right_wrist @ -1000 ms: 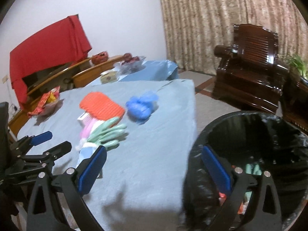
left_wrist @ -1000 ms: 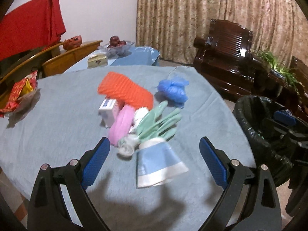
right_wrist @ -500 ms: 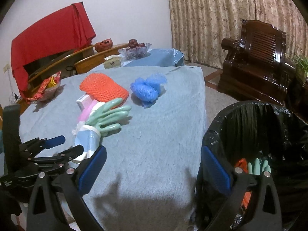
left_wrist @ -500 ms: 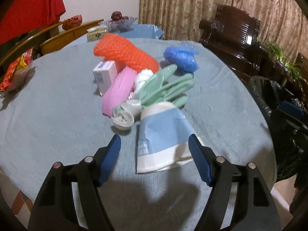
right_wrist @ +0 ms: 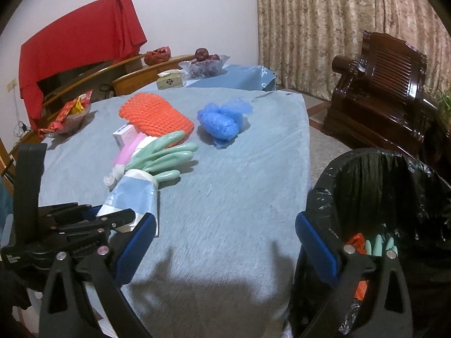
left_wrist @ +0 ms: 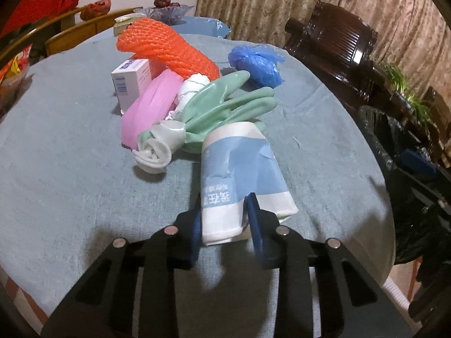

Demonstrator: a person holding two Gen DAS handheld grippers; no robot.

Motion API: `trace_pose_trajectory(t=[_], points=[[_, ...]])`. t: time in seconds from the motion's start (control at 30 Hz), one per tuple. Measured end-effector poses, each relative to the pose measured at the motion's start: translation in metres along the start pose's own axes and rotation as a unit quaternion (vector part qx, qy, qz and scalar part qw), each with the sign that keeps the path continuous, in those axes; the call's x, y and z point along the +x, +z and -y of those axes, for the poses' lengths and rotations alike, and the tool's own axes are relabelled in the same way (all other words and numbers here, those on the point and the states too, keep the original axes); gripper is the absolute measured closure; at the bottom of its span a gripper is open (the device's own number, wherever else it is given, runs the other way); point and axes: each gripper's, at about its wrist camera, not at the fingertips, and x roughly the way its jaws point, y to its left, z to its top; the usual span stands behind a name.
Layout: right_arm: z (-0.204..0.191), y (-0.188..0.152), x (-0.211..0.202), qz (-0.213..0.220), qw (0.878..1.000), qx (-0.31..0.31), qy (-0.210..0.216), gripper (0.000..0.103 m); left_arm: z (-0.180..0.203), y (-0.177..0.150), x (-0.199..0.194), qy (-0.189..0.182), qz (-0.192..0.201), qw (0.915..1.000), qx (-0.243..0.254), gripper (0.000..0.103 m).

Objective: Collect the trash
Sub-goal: 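Grasp the blue-white paper cup with the left tool, then grasp the second green rubber glove with the right tool while the left tool holds the cup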

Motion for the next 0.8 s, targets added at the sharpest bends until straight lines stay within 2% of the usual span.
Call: trace_pose_trajectory(t=[0.27,0.53,0.8], points=[[-0.002,0.004,0.0,0.002,1.0,-0.003,0.0,0.006,0.005,0.004,-0.013,0.01,0.023,0.9996,0.008,0.085],[-0.009,0.017,0.005,0.012,1.0,0.004,0.004,0.006,0.0,0.008,-0.038,0.029,0.055,0.9979,0.015,0.087],[-0.028,0.034,0.022,0.014,1.0,0.004,0.011,0.006,-0.029,0.017,-0.063,0.057,0.088,0.9945,-0.004,0.087]])
